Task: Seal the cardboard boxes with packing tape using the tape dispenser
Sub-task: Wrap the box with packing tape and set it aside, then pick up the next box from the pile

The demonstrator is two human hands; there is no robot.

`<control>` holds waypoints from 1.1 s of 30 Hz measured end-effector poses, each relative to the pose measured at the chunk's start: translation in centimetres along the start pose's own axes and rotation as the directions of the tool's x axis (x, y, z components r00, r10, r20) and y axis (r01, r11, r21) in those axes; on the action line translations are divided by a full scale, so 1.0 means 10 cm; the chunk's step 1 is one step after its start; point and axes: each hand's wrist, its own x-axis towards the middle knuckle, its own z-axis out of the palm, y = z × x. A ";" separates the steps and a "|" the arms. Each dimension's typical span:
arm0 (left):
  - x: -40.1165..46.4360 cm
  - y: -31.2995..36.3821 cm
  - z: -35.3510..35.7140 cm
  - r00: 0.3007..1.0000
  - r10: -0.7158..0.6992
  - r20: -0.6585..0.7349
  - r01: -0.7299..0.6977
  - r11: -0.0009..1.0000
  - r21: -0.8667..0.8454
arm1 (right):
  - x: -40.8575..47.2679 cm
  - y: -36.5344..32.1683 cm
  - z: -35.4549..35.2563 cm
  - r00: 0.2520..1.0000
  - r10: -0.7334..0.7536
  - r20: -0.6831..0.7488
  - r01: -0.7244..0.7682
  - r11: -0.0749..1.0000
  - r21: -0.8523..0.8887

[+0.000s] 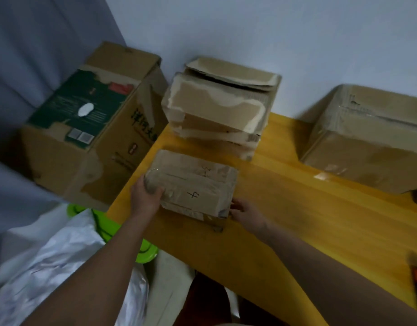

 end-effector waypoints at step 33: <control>0.78 1.97 -0.13 0.990 0.110 0.086 -0.037 0.798 -0.601 | -0.20 -0.94 -0.89 0.523 -0.055 -0.850 0.567 0.767 0.300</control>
